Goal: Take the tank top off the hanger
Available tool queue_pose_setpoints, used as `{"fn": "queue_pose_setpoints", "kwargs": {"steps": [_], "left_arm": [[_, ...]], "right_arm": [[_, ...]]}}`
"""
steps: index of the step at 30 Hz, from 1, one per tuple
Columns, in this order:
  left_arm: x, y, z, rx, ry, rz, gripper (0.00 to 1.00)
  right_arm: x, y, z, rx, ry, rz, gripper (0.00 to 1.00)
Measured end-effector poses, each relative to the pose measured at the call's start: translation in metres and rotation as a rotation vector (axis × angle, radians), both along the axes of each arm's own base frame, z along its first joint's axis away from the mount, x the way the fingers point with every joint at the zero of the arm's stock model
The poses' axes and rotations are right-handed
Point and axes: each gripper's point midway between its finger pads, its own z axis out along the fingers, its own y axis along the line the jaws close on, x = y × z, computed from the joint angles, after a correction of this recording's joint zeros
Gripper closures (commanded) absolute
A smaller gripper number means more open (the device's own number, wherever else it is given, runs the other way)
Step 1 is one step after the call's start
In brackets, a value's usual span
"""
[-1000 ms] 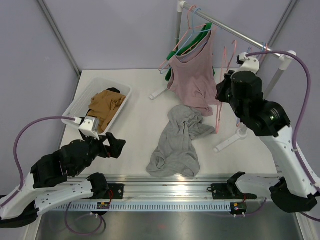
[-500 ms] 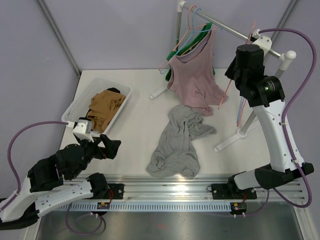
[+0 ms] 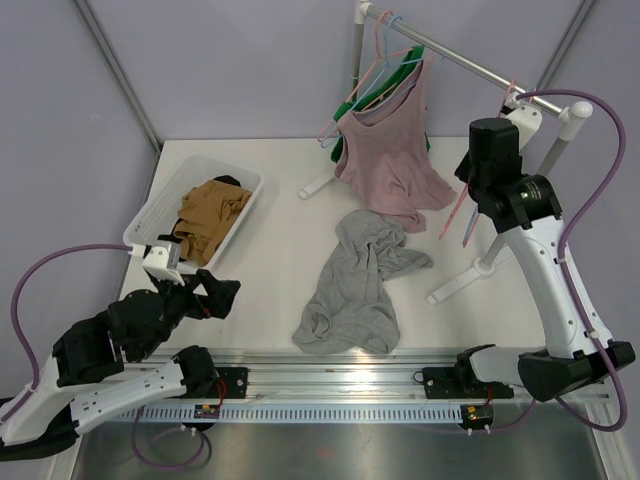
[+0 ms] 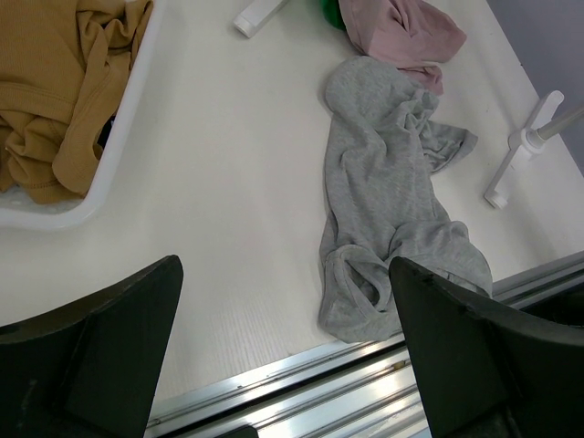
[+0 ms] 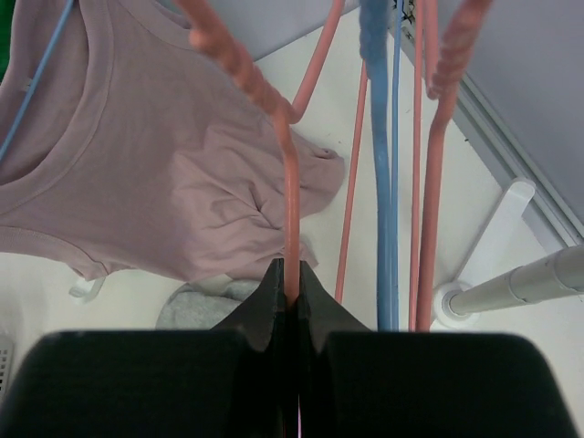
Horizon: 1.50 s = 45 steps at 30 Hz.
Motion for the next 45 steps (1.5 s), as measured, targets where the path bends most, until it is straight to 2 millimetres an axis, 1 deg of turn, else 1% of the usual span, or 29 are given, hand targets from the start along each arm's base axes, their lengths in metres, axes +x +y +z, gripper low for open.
{"fn": "queue_pose_setpoints", "kwargs": {"steps": [2,3,5,6,10,12,13,16,17,18,20,23,27,31,34,36,38,40,42,45], "left_arm": [[0.000,0.000,0.000,0.001,0.001,0.000,0.01],[0.000,0.000,0.000,0.002,0.001,0.000,0.01],[0.000,-0.001,-0.001,0.004,0.002,0.000,0.01],[0.000,-0.001,-0.001,0.006,0.003,0.000,0.01],[0.001,-0.003,-0.003,0.019,0.010,-0.001,0.01],[0.002,-0.004,-0.003,0.025,0.013,-0.001,0.01],[0.002,-0.005,-0.004,0.030,0.015,-0.001,0.01],[0.004,-0.007,-0.006,0.045,0.023,-0.001,0.01],[0.005,-0.009,-0.007,0.055,0.029,-0.001,0.01],[0.006,-0.012,-0.009,0.066,0.035,-0.001,0.01],[0.010,-0.020,-0.013,0.096,0.053,-0.005,0.01],[0.018,-0.042,-0.022,0.137,0.087,-0.019,0.01],[0.029,-0.082,-0.043,0.195,0.151,-0.065,0.01],[0.038,-0.125,-0.067,0.227,0.210,-0.121,0.01],[0.044,-0.153,-0.084,0.241,0.244,-0.160,0.01],[0.049,-0.170,-0.095,0.252,0.262,-0.177,0.01],[0.055,-0.186,-0.106,0.276,0.280,-0.182,0.01],[0.063,-0.201,-0.115,0.298,0.290,-0.182,0.01],[0.073,-0.218,-0.121,0.317,0.289,-0.181,0.01],[0.087,-0.240,-0.133,0.354,0.287,-0.183,0.01]], "right_arm": [[-0.005,-0.002,0.003,0.004,-0.013,0.001,0.94],[-0.008,-0.002,0.005,0.007,-0.020,0.001,0.84],[-0.012,-0.003,0.010,0.014,-0.036,0.003,0.75],[-0.014,-0.004,0.013,0.016,-0.044,0.007,0.68],[-0.024,-0.003,0.019,0.030,-0.068,0.031,0.50],[-0.030,-0.001,0.023,0.038,-0.080,0.049,0.44],[-0.032,-0.001,0.026,0.041,-0.087,0.057,0.38],[-0.041,0.000,0.034,0.052,-0.111,0.084,0.28],[-0.044,0.001,0.036,0.056,-0.117,0.097,0.18],[-0.049,0.003,0.040,0.061,-0.126,0.114,0.16],[-0.058,0.005,0.049,0.071,-0.147,0.147,0.01],[-0.073,0.012,0.064,0.088,-0.185,0.222,0.01],[-0.100,0.022,0.087,0.105,-0.252,0.334,0.01],[-0.131,0.032,0.096,0.108,-0.287,0.459,0.01],[-0.154,0.042,0.088,0.117,-0.291,0.558,0.01],[-0.169,0.051,0.075,0.127,-0.284,0.634,0.01],[-0.182,0.060,0.057,0.145,-0.260,0.706,0.01],[-0.192,0.068,0.042,0.161,-0.238,0.766,0.00],[-0.200,0.075,0.030,0.178,-0.220,0.815,0.00],[-0.212,0.082,0.019,0.199,-0.207,0.874,0.01]]}}
